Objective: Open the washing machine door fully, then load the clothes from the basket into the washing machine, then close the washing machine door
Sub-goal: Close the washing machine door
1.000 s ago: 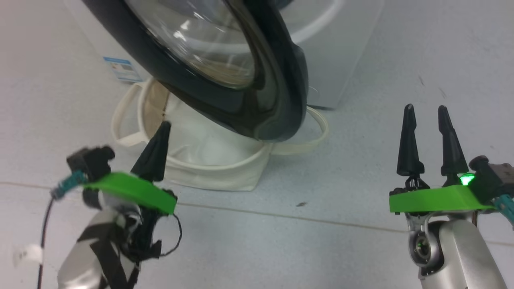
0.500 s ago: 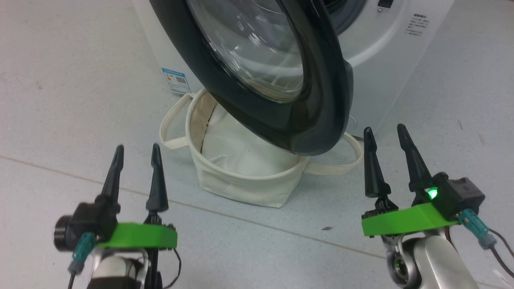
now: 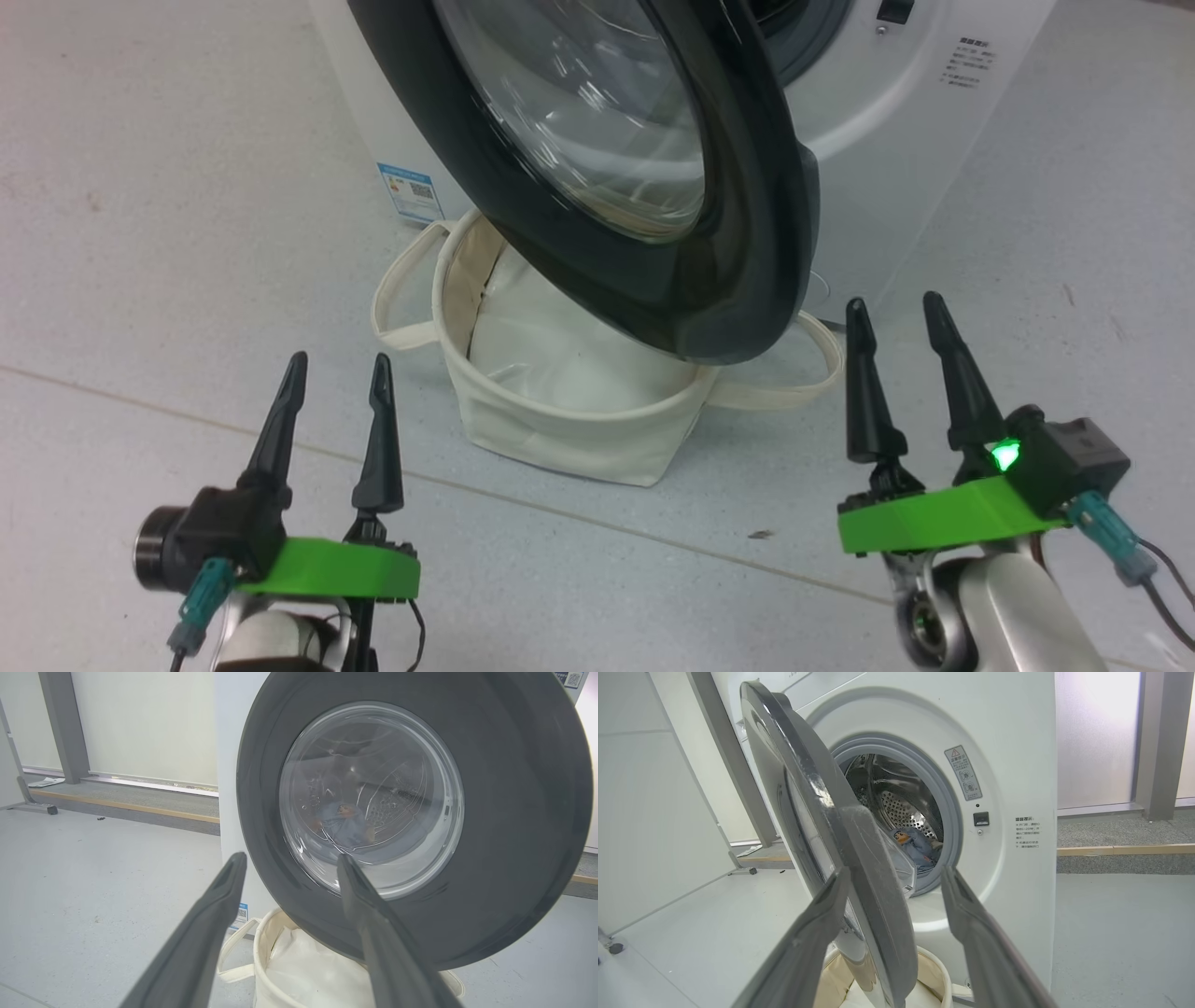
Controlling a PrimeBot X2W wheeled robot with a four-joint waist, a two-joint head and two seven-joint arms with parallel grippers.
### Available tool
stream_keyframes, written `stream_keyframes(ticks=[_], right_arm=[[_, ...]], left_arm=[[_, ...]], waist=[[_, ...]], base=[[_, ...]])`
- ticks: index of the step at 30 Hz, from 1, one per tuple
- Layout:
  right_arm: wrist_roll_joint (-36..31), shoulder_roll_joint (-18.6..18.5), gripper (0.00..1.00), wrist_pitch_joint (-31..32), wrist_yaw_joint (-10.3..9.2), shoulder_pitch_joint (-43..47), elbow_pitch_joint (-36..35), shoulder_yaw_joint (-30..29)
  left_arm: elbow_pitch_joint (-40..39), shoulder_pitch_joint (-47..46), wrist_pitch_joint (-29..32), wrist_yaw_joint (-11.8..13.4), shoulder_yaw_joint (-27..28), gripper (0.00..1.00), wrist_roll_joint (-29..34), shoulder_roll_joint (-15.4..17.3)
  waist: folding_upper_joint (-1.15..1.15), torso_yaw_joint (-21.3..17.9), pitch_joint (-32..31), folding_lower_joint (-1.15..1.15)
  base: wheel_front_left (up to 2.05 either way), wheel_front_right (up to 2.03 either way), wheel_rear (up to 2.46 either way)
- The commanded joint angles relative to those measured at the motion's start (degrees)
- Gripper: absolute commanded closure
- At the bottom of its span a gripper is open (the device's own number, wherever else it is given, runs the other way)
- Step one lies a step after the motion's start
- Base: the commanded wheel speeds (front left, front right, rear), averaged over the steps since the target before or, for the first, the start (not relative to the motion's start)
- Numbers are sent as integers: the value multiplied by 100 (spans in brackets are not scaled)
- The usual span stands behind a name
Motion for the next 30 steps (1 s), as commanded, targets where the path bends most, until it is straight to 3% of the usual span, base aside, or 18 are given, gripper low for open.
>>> stream_keyframes(ticks=[1, 8, 9, 10, 14, 17, 24, 30], right_arm=[[21, 19, 0, -27, 1, -71, -236, 192], [-34, 19, 2, -27, 1, -330, -582, 1102], [-74, 15, 87, -27, 1, -389, -562, 1308], [-121, -15, 100, -27, 1, -453, -501, 1513], [-356, -145, 100, -27, 1, -769, -94, 2027], [-414, -144, 100, -27, 1, -1008, 358, 1998], [-641, -65, 100, -27, 1, -1536, 1259, 1082], [-725, -35, 100, -27, 1, -1760, 1547, 606]], left_arm=[[-204, -78, -27, -22, 162, 0, 39, 10], [-125, -120, -27, -44, 33, 0, -89, -3], [-115, -132, -27, -39, 2, 0, -108, -3], [-101, -145, -27, -35, -28, 0, -126, -3], [-63, -214, -27, -21, -178, 0, -194, -4], [-48, -288, -27, 9, -318, 0, -230, -4], [-57, -412, -27, 94, -579, 0, -384, -4], [-98, -468, -27, 132, -657, 0, -415, -5]], waist=[[0, 7, 6, 0], [0, 70, 71, 0], [0, 85, 93, 0], [0, 100, 110, 0], [0, 194, 212, 0], [0, 308, 292, 0], [0, 587, 559, 0], [0, 700, 686, 0]], base=[[0, 0, 0], [0, 0, 0], [0, 0, 0], [0, 0, 0], [0, 0, 0], [0, 0, 0], [0, 0, 0], [0, 0, 0]])
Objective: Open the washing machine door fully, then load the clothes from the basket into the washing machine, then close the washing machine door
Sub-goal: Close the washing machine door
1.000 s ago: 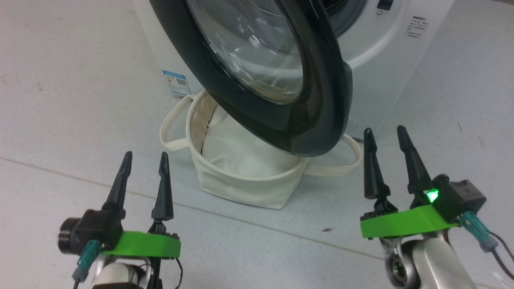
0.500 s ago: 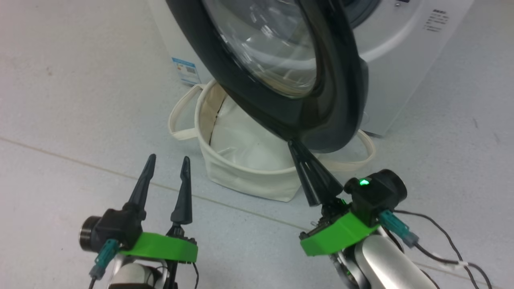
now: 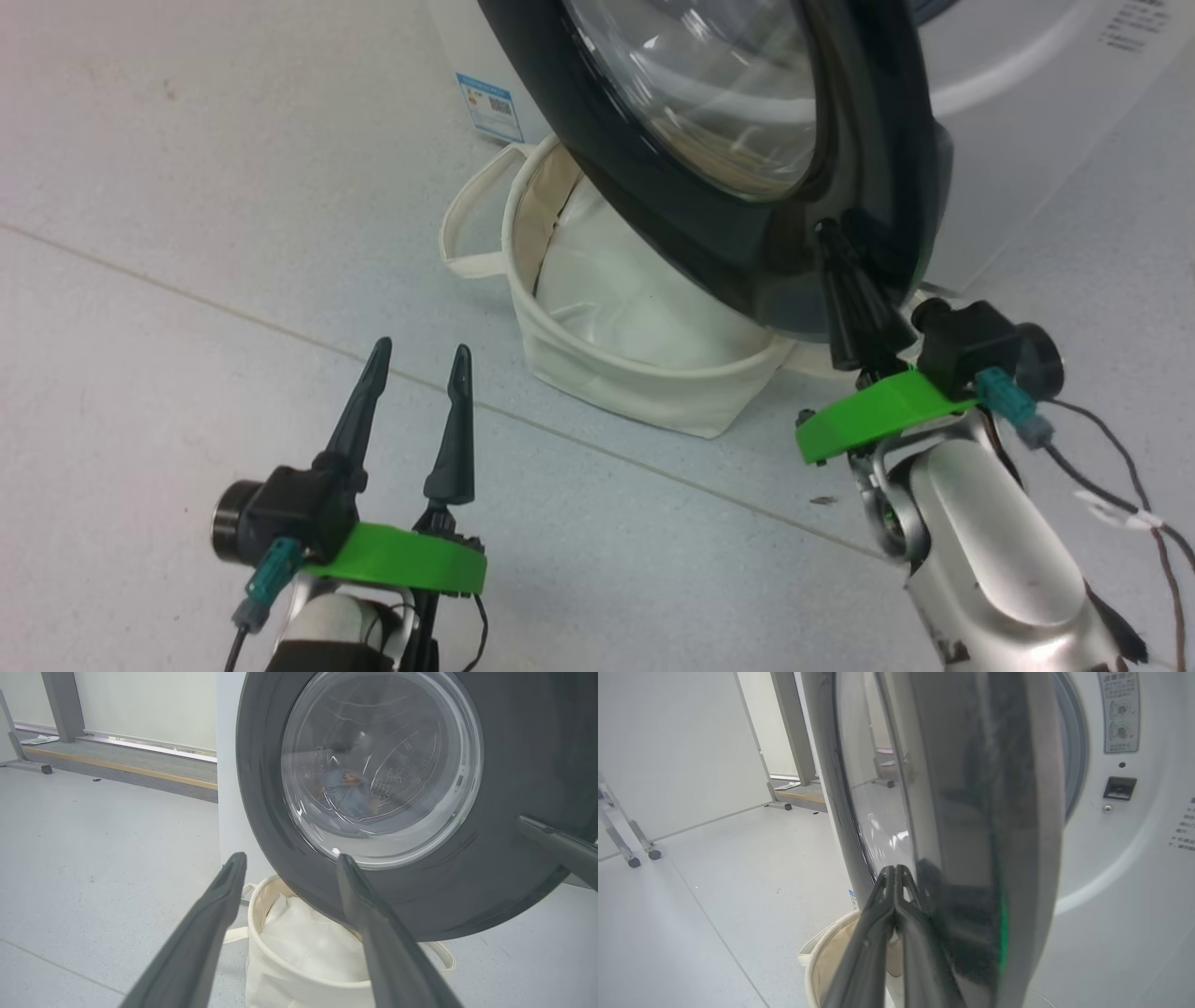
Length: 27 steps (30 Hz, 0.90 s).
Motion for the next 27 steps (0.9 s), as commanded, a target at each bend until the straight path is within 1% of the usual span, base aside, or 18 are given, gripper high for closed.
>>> stream_keyframes(ticks=[1, 5, 11, 14, 17, 21, 24, 27], right_arm=[[-54, 99, 100, -27, 0, -187, -130, 37], [95, 113, 100, -27, 0, -346, 77, -336], [13, 14, 100, -27, 0, -782, 341, -931], [15, 1, 100, -27, 0, -1024, 485, -1427], [-138, 11, 100, -27, 0, -1287, 523, -1960], [-317, 49, 100, -27, 0, -1552, 556, -2516], [-390, 75, 100, -27, 0, -1732, 701, -2789], [-466, 76, 100, -27, 0, -1961, 861, -2941]], left_arm=[[-219, -194, -27, 25, 133, 0, -53, 28], [-228, -233, -27, 48, 80, 0, -91, 28], [-230, -309, -27, 73, -10, 0, -138, 28], [-222, -361, -27, 84, -65, 0, -162, 28], [-247, -407, -27, 119, -110, 0, -205, 28], [-234, -442, -27, 151, -198, 0, -256, 28], [-219, -474, -27, 174, -273, 0, -296, 28], [-241, -518, -27, 208, -346, 0, -336, 28]], waist=[[0, 30, 42, -1], [0, 63, 129, -1], [0, 121, 316, -1], [0, 177, 424, -1], [0, 231, 537, -1], [0, 294, 640, -1], [0, 340, 695, -1], [0, 391, 793, -1]], base=[[0, 0, 0], [0, 0, 0], [0, 0, 0], [0, 0, 0], [0, 0, 0], [0, 0, 0], [0, 0, 0], [0, 0, 0]])
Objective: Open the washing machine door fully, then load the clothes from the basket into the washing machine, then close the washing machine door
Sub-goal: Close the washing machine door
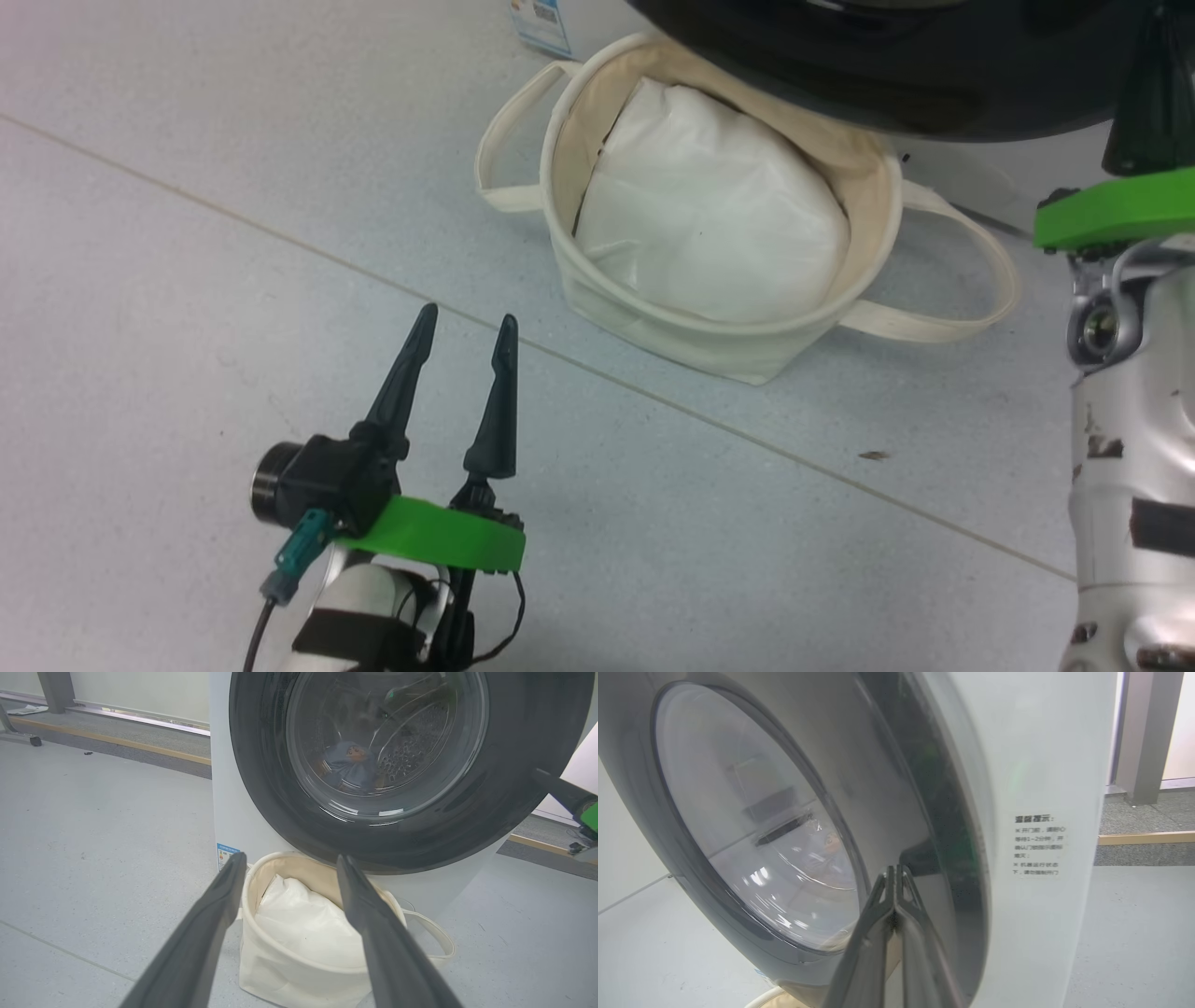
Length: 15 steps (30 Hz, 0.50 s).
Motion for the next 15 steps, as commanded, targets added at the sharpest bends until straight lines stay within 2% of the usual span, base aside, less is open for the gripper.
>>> stream_keyframes(ticks=[1, 8, 15], right_arm=[[-85, 53, 100, -27, -1, -347, -73, 36], [-351, -110, 100, -27, -1, -924, 83, -393], [-504, -70, 100, -27, -1, -1334, 61, -887]], left_arm=[[-192, -175, -27, 50, 115, 0, -56, 52], [-179, -259, -27, 144, -84, 0, -182, 52], [-168, -354, -27, 218, -177, 0, -242, 52]], waist=[[0, 57, 96, 0], [0, 186, 354, 0], [0, 220, 487, 0]], base=[[0, 0, 0], [0, 0, 0], [0, 0, 0]])
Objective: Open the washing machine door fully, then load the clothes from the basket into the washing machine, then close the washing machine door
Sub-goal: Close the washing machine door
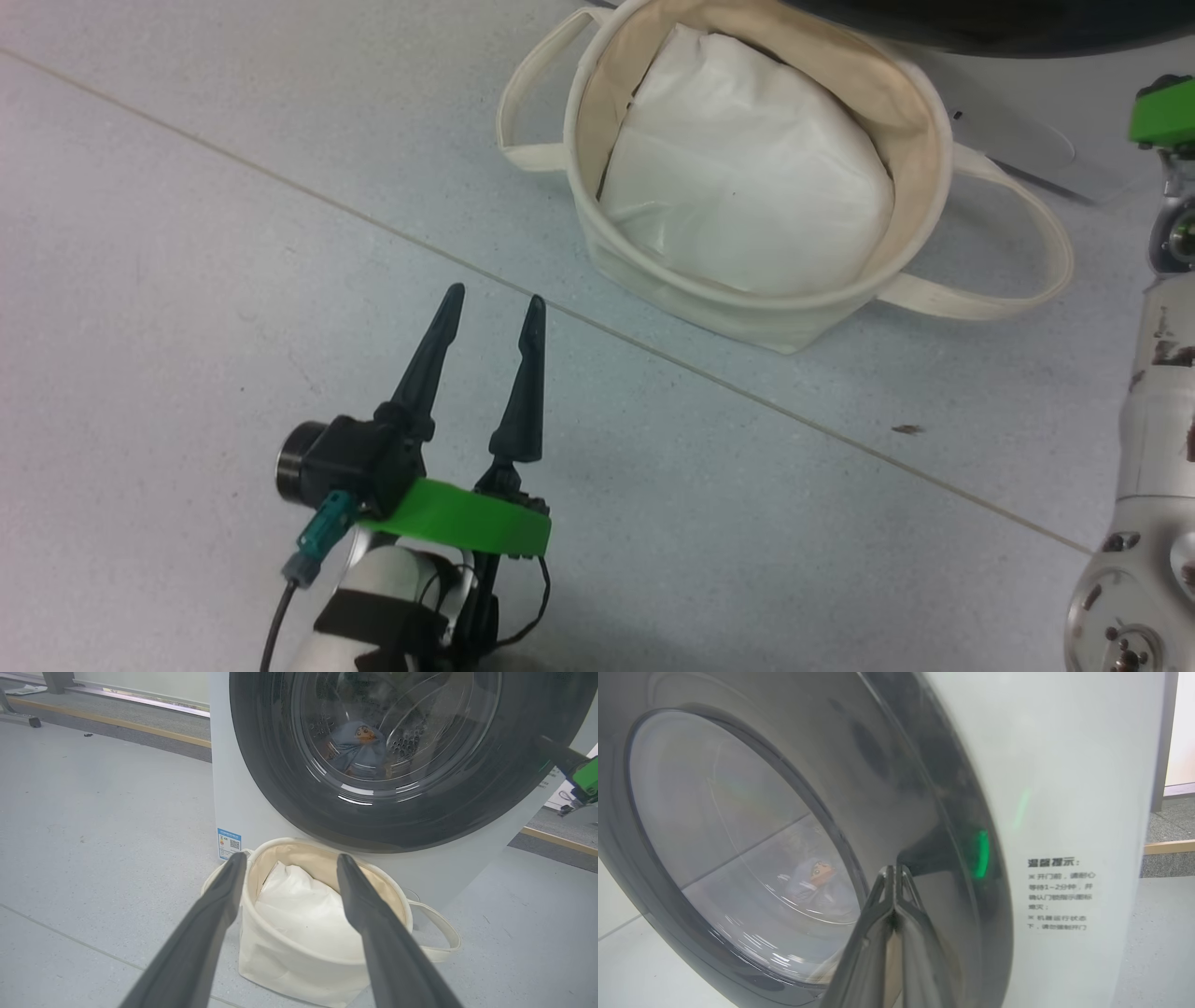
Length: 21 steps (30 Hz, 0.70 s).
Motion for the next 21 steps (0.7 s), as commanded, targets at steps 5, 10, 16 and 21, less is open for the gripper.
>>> stream_keyframes(ticks=[5, 10, 16, 21], right_arm=[[12, 74, 100, -9, -12, -436, -268, -77], [145, 101, 100, -9, -12, -317, -356, 192], [506, 144, 100, -9, -12, 532, -606, 1058], [849, 175, 100, -9, -12, 1503, -960, 1916]], left_arm=[[-173, -158, -27, 55, 143, 0, -63, 75], [-137, -179, -27, 60, 164, 0, -65, 75], [7, -86, -27, -12, 345, 0, -125, 75], [150, 29, -27, -146, 571, 0, -6, 75]], waist=[[0, -14, 65, 0], [0, -84, 17, 0], [0, -305, -369, 0], [0, -610, -816, 0]], base=[[0, 0, 0], [0, 0, 0], [0, 0, 0], [0, 0, 0]])
